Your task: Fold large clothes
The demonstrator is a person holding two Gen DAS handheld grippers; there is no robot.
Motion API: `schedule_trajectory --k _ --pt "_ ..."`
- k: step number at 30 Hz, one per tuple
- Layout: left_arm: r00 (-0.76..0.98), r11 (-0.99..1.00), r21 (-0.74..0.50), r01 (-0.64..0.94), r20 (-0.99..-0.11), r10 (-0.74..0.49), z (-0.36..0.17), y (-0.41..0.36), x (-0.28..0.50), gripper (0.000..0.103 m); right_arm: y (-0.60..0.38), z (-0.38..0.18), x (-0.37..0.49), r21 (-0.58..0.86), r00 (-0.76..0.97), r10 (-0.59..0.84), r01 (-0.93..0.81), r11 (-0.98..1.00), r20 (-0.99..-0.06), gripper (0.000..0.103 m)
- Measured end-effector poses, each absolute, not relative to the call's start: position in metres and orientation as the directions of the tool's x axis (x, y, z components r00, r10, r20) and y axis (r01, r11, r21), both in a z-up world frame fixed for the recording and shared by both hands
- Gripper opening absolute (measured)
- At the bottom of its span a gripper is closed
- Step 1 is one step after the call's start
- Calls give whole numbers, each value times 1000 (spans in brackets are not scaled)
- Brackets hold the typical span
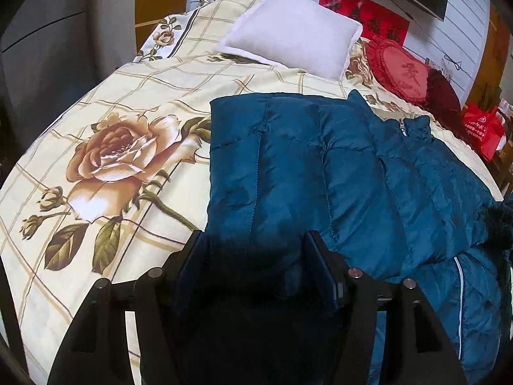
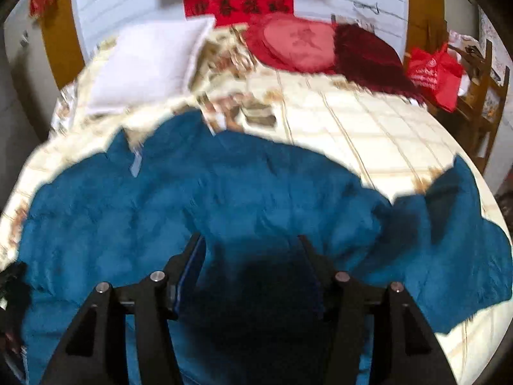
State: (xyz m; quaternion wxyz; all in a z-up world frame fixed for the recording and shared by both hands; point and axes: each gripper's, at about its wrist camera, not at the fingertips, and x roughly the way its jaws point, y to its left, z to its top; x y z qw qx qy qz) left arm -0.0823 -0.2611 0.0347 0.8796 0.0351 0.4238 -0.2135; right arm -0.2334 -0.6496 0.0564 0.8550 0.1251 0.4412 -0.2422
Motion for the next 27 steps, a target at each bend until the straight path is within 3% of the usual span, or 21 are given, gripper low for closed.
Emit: schedule_trajectory --k 2,6,12,14,18,27 --pt "551 907 -116 406 -760 -344 35 -261 -83 71 -650 32 -235 -32 439 -294 514 857 -849 60" --pt "557 911 -116 397 -758 -340 38 -259 -84 71 -645 44 -242 -32 451 -304 518 855 -839 60" --pt "598 911 -98 400 -726 -340 52 -259 -91 71 -641 75 -249 16 559 -339 534 845 -757 64" --pt "618 913 -83 399 -711 -335 55 -259 -92 71 -644 70 -244 19 552 -337 540 841 -763 70" --pt "605 912 -64 405 -729 -320 50 -261 -88 71 -644 33 -227 -11 457 -295 528 849 -839 72" --pt "586 915 -80 395 -745 -319 46 -259 -87 71 -630 61 -253 37 533 -290 520 853 -795 72"
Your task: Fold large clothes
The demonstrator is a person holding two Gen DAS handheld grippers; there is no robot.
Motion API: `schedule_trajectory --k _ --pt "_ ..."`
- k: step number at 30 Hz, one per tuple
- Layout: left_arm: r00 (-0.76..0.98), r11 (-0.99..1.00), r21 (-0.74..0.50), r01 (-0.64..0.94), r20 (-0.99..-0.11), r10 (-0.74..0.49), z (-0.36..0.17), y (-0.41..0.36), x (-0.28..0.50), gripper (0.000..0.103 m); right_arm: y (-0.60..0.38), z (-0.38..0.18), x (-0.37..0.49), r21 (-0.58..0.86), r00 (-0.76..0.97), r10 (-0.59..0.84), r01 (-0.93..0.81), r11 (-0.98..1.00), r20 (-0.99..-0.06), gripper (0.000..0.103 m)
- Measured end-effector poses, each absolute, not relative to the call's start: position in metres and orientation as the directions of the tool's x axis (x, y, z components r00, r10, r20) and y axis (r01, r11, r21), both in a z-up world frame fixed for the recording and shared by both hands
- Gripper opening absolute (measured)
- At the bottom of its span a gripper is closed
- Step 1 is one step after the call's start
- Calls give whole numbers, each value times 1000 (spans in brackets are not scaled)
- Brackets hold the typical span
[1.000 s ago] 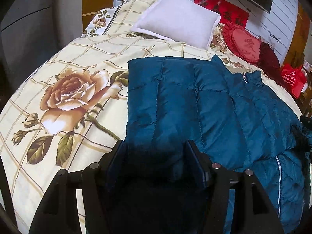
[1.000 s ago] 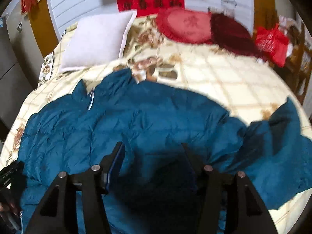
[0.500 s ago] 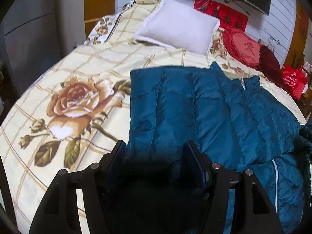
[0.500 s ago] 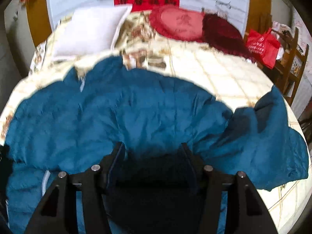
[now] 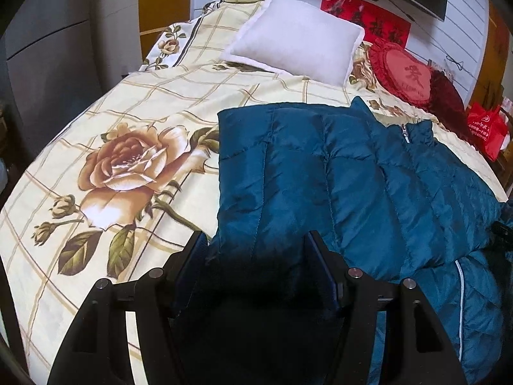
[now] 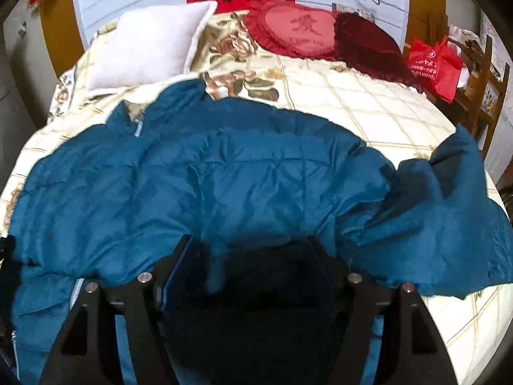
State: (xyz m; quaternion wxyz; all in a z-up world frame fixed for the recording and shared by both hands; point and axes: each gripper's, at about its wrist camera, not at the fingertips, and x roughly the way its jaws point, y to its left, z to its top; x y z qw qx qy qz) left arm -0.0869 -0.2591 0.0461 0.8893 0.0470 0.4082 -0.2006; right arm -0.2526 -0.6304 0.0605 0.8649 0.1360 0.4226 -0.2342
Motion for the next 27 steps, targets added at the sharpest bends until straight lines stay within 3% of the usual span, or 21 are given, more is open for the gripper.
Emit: schedule_trajectory --k 8,27 --pt "603 907 -89 412 -719 -344 59 -260 -99 71 -615 47 -265 12 483 -253 480 877 -838 73" --pt "576 899 -119 423 -730 -367 59 -267 -108 71 -591 47 -306 1 490 -248 453 891 -836 73"
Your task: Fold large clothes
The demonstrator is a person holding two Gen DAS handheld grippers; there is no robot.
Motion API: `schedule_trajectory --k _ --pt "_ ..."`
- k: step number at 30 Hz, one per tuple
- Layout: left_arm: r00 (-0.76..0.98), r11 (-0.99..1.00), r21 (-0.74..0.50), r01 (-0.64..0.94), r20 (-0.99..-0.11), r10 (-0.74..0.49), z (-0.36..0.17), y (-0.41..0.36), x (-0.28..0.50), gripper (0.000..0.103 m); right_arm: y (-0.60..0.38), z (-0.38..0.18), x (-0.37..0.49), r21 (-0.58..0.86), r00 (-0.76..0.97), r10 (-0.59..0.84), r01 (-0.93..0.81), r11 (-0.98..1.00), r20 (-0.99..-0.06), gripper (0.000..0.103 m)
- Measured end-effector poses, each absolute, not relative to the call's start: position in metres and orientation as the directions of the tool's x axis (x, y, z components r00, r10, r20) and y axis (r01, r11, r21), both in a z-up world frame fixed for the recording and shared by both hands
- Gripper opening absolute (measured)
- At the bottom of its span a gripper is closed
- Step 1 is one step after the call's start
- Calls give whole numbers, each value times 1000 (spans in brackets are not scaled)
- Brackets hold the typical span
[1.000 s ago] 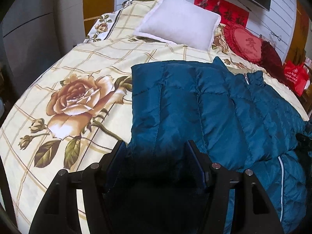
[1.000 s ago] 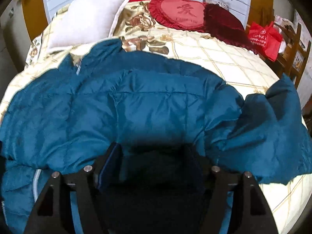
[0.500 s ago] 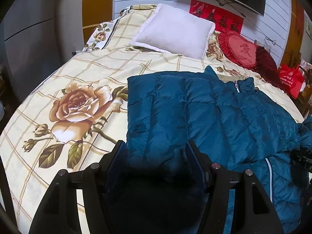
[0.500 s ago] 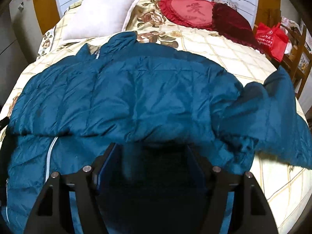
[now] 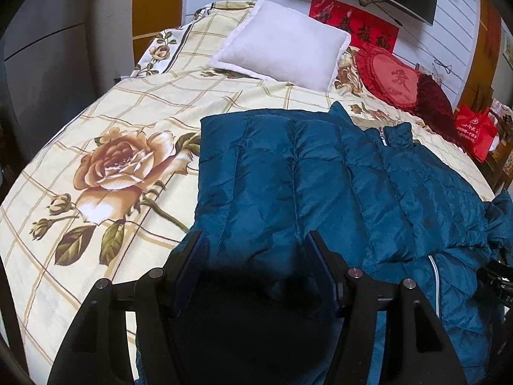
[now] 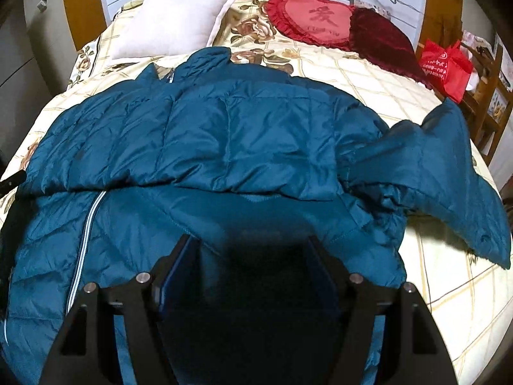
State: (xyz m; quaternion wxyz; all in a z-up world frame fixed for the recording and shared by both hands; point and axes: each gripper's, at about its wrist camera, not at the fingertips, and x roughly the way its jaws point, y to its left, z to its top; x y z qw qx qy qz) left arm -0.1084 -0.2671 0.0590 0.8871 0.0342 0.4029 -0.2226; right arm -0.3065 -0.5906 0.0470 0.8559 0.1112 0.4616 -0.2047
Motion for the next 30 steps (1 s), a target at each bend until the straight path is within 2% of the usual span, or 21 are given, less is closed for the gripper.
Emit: schedule_trajectory --k 8,22,30 --pt "560 898 -134 419 -740 -372 54 -269 -108 71 -598 52 -310 21 506 -248 468 883 -826 73" --pt "577 893 -90 442 -733 -360 54 -279 -113 71 -618 81 -310 21 540 -289 495 868 -791 73" --pt "577 890 -84 448 -733 -359 53 -279 -116 71 -652 114 -336 4 551 -378 569 822 -744 74"
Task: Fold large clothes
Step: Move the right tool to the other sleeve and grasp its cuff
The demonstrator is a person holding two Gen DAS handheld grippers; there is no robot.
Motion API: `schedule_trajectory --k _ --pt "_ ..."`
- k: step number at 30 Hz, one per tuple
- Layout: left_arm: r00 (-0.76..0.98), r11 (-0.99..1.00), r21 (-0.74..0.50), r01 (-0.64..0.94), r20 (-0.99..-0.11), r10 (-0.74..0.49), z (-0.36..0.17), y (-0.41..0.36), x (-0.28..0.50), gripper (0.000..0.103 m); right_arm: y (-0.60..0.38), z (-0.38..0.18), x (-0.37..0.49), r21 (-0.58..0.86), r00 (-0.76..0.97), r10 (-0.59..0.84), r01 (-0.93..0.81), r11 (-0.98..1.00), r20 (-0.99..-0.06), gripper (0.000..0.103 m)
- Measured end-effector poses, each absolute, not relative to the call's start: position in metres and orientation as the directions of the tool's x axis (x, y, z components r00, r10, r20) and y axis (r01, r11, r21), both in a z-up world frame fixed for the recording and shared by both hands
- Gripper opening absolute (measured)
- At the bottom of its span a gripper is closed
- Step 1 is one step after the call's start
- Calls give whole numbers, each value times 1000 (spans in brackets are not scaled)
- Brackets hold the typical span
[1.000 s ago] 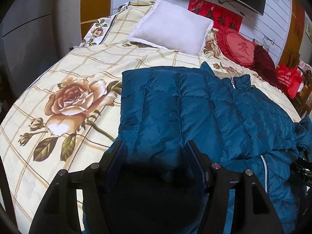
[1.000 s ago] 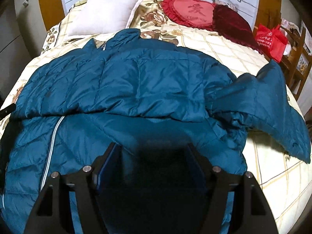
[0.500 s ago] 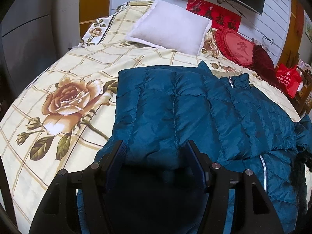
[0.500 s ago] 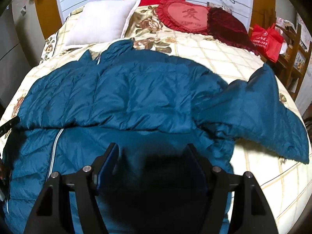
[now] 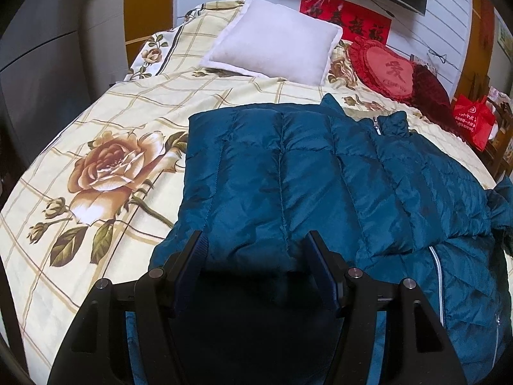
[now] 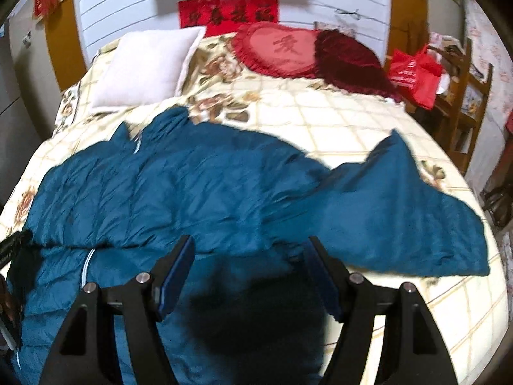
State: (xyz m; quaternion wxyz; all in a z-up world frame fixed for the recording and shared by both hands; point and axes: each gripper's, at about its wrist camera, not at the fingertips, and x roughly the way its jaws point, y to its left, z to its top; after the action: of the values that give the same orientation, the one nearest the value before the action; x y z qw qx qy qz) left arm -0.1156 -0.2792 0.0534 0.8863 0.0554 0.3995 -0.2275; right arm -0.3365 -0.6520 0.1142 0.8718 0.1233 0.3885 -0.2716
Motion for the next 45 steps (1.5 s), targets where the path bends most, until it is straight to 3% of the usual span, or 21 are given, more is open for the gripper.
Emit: schedule_trajectory --k 14,19,29,32,34,35,37,38,39,45 --pt "562 889 -95 449 -743 -363 49 -283 -115 71 -759 102 -410 -63 413 -553 758 649 -724 78" --pt "557 890 -113 442 -744 -371 50 -282 -115 71 -833 83 -459 -136 237 -637 867 479 -734 79" --pt "551 893 -121 434 -749 -369 47 -279 -111 71 -935 45 -543 -92 85 -618 964 248 -782 82" --pt "547 894 -132 428 -749 -373 46 -278 -110 71 -952 35 -559 -46 91 -597 977 210 -797 91" --pt "550 894 -126 430 -749 -370 45 -279 -110 71 -956 28 -561 -8 114 -576 979 205 -810 92" --pt "551 894 -124 430 -749 -369 45 -278 -110 71 -956 25 -562 18 133 -564 978 205 -815 89" --pt "553 895 -119 430 -749 -365 45 -279 -110 71 -948 28 -555 18 153 -582 973 232 -799 68" --pt "553 895 -117 431 -750 -364 45 -279 -110 71 -943 32 -550 30 188 -583 963 270 -791 34" --pt "551 894 -116 432 -751 -364 45 -279 -110 71 -937 38 -543 24 202 -585 954 298 -786 15" --pt "534 900 -194 391 -749 -393 56 -265 -105 71 -890 118 -512 124 409 -625 885 448 -665 9"
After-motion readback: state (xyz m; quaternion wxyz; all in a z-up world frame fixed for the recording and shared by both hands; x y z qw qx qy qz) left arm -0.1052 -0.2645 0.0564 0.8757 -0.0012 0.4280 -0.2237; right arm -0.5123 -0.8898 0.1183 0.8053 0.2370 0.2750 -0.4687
